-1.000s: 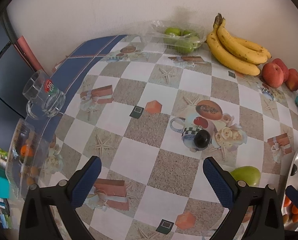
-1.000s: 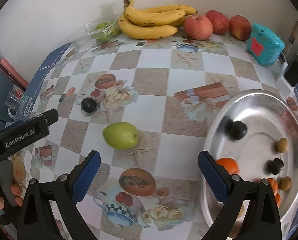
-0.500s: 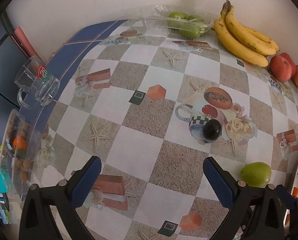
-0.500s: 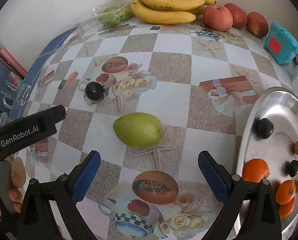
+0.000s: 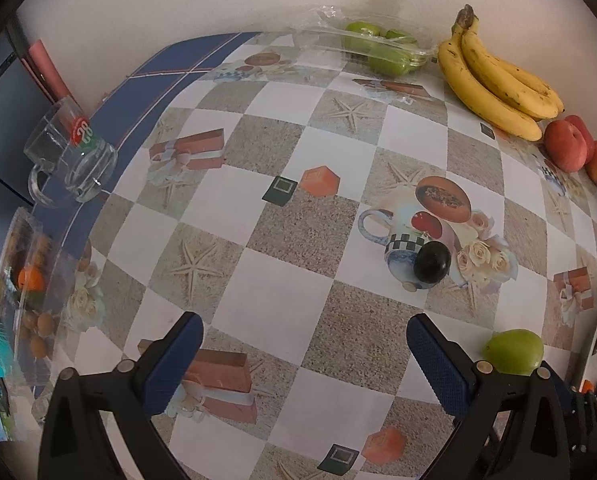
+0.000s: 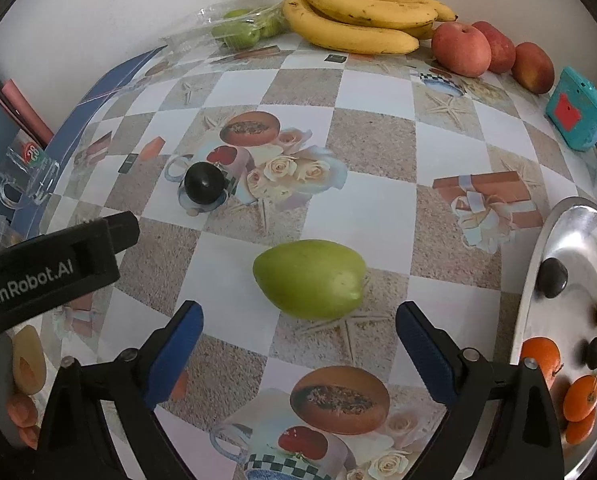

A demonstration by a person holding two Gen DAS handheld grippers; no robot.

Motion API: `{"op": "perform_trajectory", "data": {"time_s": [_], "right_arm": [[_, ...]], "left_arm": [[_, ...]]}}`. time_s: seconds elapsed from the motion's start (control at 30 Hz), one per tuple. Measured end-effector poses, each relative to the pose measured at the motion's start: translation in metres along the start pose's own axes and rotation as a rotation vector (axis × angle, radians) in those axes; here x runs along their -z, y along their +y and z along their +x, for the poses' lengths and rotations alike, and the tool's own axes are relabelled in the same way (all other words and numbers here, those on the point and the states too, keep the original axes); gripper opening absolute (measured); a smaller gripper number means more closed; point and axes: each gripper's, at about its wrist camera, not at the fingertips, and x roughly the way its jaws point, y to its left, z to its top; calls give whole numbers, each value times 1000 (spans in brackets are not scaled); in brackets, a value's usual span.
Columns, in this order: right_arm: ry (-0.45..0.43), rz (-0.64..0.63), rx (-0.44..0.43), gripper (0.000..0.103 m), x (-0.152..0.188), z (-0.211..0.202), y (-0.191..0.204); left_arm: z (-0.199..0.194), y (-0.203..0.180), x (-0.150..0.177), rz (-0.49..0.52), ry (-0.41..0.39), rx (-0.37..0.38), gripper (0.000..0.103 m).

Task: Organize fruits
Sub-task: 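Move the right tool over the green pear while the left tool approaches the dark plum, then close the right tool on the green pear while the left tool grasps the dark plum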

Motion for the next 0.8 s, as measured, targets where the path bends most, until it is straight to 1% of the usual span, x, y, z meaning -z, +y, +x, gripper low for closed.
{"op": "perform_trajectory", "data": {"time_s": [0.07, 0.13, 0.17, 0.2, 0.23, 0.37, 0.5, 0.57, 0.67, 0.8], "right_arm": [[-6, 1, 6, 85, -1, 0, 1], [-14, 4, 7, 85, -3, 0, 2], [-16, 6, 5, 82, -3, 0, 2], [-21, 6, 4, 76, -4, -1, 2], [-24, 5, 7, 72, -5, -1, 3], [-32, 9, 14, 70, -7, -3, 2], [-40, 9, 22, 60, -7, -4, 3], [-42, 14, 18, 60, -7, -4, 2], [-45, 21, 18, 56, -7, -5, 0], [-44, 33, 5, 55, -6, -6, -3]], "left_arm": [[1, 0, 0, 0, 2, 3, 103], [1, 1, -1, -1, 3, 6, 103], [2, 1, -1, -2, 2, 8, 103], [2, 1, -1, -4, 2, 9, 103], [2, 1, -1, -5, 2, 10, 103], [2, 0, -2, -2, 5, 15, 103], [1, 0, -2, 1, 1, 18, 103], [1, 0, -2, 1, 0, 19, 103], [0, -1, -2, 0, 2, 22, 103], [2, -1, -2, -2, 8, 37, 103]]}}
